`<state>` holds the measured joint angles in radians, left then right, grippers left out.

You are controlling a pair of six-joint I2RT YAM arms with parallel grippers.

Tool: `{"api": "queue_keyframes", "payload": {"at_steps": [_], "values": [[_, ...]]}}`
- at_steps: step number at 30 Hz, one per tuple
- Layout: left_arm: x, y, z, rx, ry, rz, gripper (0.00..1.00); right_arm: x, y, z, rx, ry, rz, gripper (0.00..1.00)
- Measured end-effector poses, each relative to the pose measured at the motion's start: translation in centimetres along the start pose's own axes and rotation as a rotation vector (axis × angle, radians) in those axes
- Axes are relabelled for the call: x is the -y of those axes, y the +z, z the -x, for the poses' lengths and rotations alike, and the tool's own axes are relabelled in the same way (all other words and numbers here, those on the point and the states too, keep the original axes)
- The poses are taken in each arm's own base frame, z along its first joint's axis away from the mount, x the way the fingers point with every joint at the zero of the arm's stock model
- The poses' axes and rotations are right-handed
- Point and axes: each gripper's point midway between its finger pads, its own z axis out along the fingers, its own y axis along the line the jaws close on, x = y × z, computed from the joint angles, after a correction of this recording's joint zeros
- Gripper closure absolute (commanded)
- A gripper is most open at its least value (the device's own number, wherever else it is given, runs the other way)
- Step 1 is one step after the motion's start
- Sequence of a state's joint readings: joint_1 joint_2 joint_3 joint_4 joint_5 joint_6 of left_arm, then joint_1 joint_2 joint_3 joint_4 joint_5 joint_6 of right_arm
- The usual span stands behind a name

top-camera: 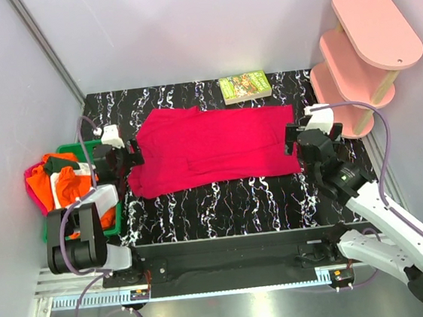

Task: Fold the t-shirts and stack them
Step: Flatten out the tshirt

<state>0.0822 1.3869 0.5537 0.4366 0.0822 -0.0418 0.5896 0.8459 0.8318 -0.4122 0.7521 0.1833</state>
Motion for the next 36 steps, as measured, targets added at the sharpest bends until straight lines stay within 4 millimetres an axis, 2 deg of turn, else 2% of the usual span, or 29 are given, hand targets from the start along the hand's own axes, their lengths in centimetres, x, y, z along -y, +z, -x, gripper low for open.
{"api": "queue_keyframes", "payload": {"at_steps": [4,7,9,11,13,16,21,27,36], "values": [[-0.4,0.7,-0.4,0.006,-0.013,0.029,0.01,-0.5,0.4,0.2,-0.010,0.015,-0.003,0.00],[0.0,0.2,-0.9,0.042,-0.001,0.017,0.01,-0.8,0.6,0.7,-0.011,0.030,-0.010,0.00],[0.9,-1.6,-2.3,0.122,0.032,-0.026,0.01,-1.0,0.8,0.8,-0.013,0.036,-0.016,0.00],[2.4,-3.6,-4.9,0.166,0.083,-0.104,0.01,-1.2,1.1,0.9,-0.016,0.042,-0.020,0.00],[3.6,-4.4,-5.5,0.185,0.115,-0.159,0.01,-1.4,1.3,0.7,-0.022,0.046,-0.023,0.00],[3.4,-4.0,-4.2,0.215,0.114,-0.144,0.01,-1.7,1.6,0.3,-0.034,0.046,-0.028,0.00],[2.6,-2.8,-0.2,0.292,0.099,-0.086,0.01,-2.4,2.6,-0.7,-0.069,0.021,-0.036,0.00],[2.1,-2.7,-0.4,0.281,0.089,-0.059,0.01,-3.7,3.7,-1.0,-0.069,-0.005,-0.013,0.00],[1.9,-2.7,-0.4,0.280,0.085,-0.050,0.01,-5.1,4.3,0.5,-0.015,0.019,0.037,0.00]]}}
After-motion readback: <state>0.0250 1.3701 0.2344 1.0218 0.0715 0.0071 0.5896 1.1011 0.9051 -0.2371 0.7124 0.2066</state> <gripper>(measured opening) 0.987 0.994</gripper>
